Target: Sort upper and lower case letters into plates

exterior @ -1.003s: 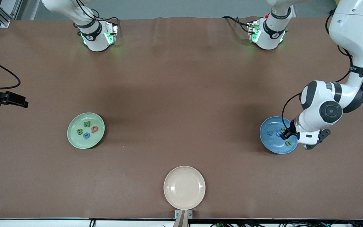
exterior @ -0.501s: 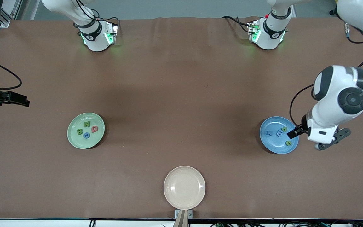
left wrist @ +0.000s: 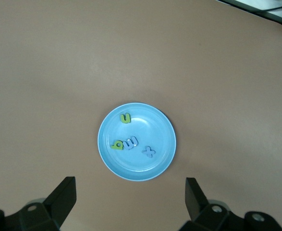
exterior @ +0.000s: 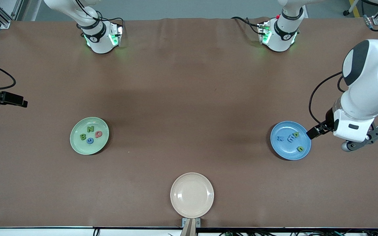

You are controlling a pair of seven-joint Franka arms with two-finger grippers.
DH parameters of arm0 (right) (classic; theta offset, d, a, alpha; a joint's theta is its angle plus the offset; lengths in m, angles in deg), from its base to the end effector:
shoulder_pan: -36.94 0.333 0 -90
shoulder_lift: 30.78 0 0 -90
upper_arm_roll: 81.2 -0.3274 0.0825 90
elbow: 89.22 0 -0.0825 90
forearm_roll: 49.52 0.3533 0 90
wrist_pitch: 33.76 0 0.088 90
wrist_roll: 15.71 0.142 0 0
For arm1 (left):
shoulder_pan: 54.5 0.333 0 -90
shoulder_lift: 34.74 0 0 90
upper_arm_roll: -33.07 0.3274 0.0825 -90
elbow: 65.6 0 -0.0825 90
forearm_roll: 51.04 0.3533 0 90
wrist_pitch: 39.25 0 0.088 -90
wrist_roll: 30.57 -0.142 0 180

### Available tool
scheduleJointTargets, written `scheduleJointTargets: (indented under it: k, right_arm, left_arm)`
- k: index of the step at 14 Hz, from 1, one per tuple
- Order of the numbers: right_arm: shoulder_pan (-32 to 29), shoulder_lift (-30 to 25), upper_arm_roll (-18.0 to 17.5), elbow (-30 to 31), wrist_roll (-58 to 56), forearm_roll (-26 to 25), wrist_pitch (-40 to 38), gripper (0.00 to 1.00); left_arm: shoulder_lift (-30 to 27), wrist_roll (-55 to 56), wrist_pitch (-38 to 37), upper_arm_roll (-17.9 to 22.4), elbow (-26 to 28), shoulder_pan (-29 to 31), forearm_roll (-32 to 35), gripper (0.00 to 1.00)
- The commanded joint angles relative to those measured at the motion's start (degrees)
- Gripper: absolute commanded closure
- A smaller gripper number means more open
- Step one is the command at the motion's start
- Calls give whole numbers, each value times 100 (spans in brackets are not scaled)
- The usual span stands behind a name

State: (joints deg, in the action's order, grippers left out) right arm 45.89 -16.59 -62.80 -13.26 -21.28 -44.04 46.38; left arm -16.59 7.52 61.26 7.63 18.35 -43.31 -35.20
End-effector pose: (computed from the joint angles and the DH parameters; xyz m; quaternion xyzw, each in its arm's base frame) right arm 0.5711 -0.0566 0.5625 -0.9963 0.0280 0.0794 0.0192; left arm 0.6199 -0.0869 0.4973 -0.9792 -0.1911 -0.0318 0.0610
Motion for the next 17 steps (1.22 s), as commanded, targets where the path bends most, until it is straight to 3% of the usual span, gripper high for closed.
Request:
scheduleJointTargets:
  k: [1,4,7,15,17]
  right_arm:
    - [-813,-231,-992,68,56,-204,-52,0]
    - [-1079,-573,-1496,496,65,-600,237,0]
    - [-1088,-995,-1506,1069,56,-671,589,0]
    - [-1080,-1409,-1506,1079,56,-706,239,0]
    - [-1036,-1515,-1506,1088,56,-706,177,0]
  left_arm:
    - [-83,-449,-487,-66,-369,41,78,0]
    - [-425,-1169,-673,-14,-441,181,17,0]
    - [-829,-1611,-989,-23,-441,454,-89,0]
    - [-1648,-2649,-1797,57,-423,859,-696,0]
    - [-1727,-2701,-1947,536,-406,422,-757,0]
